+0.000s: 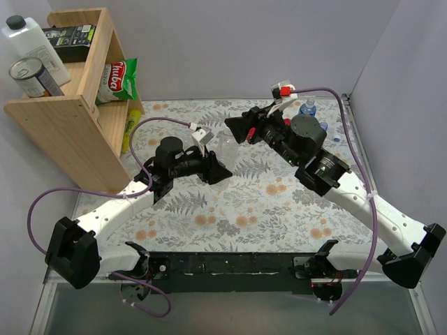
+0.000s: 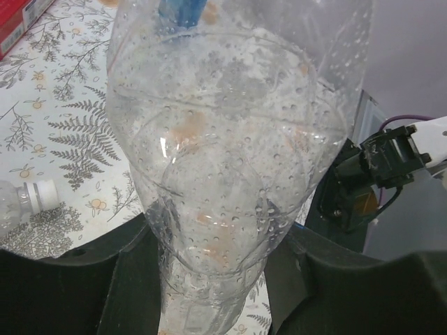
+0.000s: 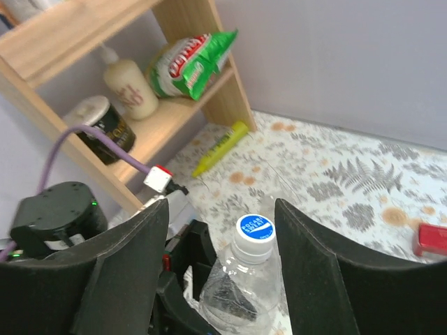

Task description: Unscrew the bottle caps

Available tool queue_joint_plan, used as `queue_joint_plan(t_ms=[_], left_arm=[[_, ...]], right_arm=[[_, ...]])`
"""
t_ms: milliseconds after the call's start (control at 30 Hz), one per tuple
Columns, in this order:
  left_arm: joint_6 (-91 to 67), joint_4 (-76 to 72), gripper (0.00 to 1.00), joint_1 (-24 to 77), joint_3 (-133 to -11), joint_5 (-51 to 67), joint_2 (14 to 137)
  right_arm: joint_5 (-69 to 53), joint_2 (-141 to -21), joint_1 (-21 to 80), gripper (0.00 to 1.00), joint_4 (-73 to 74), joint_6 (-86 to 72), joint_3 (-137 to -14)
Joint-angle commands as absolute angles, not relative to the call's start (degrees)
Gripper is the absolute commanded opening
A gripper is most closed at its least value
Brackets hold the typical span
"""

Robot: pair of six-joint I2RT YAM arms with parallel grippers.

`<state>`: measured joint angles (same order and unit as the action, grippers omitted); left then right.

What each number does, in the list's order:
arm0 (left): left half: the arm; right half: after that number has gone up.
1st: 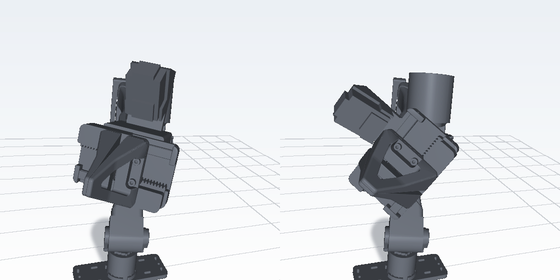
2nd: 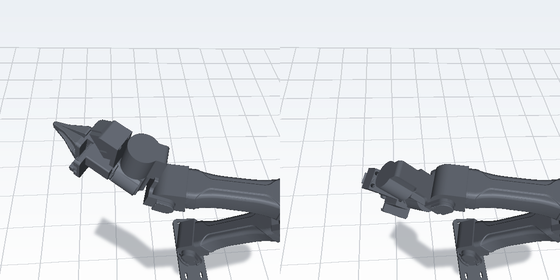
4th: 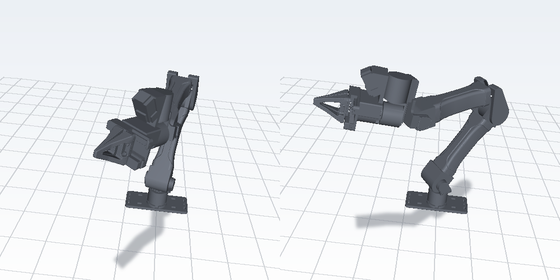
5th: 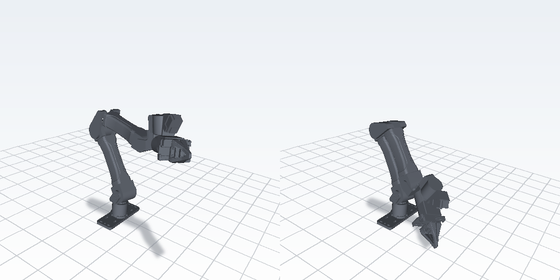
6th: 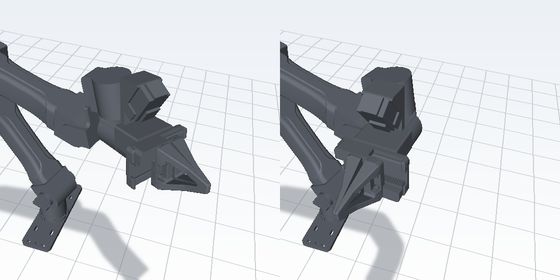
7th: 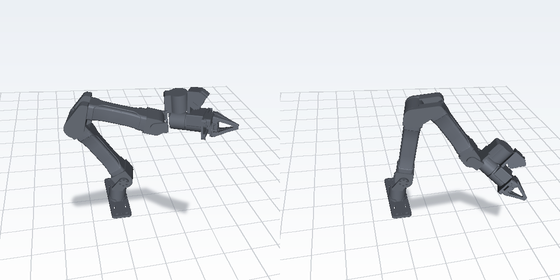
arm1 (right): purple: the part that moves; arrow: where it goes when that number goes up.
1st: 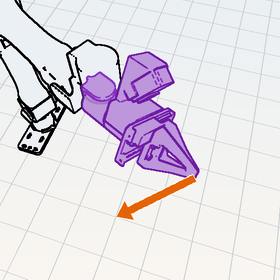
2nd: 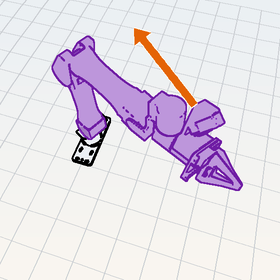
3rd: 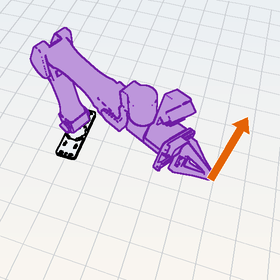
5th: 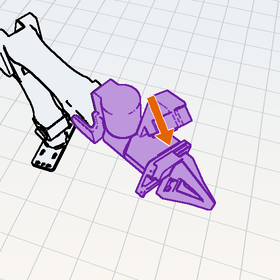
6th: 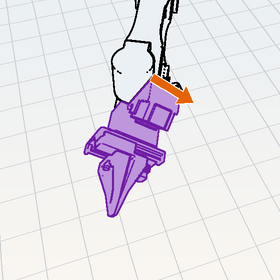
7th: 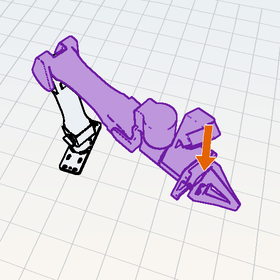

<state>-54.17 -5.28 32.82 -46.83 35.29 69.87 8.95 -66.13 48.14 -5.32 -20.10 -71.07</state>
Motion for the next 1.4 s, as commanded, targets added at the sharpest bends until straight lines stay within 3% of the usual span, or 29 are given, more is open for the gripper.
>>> queue_joint_plan(t_ms=[0,867,1367], left_arm=[[-50.4,-2.3,0.34,33.7,-49.0,30.8,68.5],[-47.4,-0.4,0.34,36.8,-49.7,26.9,68.3],[-46.9,-0.3,0.33,37.2,-49.6,26.0,67.8]], right_arm=[[12.7,-70.0,48.4,0.68,8.6,-19.3,-76.6],[2.8,-73.1,44.9,0.55,4.4,-23.8,-74.5],[2.6,-73.0,42.2,0.53,4.7,-25.0,-72.2]])
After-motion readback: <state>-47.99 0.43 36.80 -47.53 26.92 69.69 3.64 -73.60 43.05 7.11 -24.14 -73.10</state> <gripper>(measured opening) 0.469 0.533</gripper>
